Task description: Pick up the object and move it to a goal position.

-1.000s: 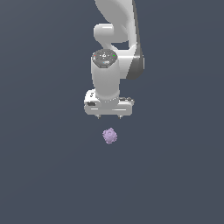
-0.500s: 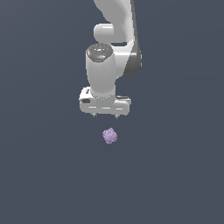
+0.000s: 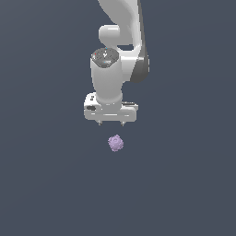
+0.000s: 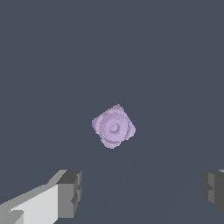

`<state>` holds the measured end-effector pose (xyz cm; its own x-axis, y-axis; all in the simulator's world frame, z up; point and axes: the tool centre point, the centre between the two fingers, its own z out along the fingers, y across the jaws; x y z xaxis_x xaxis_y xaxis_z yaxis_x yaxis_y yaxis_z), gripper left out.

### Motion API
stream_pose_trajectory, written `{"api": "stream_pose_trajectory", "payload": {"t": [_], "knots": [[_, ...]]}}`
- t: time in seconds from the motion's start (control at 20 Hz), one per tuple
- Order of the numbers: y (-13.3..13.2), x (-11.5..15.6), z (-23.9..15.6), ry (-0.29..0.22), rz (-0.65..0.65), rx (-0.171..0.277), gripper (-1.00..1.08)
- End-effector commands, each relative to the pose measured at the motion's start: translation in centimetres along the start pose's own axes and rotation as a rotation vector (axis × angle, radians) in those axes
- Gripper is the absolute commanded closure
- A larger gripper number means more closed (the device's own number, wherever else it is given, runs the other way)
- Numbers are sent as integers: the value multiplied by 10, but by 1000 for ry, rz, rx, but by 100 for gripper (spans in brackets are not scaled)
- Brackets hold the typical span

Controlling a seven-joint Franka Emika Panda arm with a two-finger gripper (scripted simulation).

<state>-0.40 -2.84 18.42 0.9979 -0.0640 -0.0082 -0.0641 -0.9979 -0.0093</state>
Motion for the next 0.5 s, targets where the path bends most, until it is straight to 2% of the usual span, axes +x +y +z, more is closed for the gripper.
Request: {"api": "stream_pose_trajectory", "payload": {"t": [0.0, 0.45], "knots": [[-1, 1, 4, 0, -25, -2, -92], [-5, 9, 33, 1, -202, -11, -92]]}}
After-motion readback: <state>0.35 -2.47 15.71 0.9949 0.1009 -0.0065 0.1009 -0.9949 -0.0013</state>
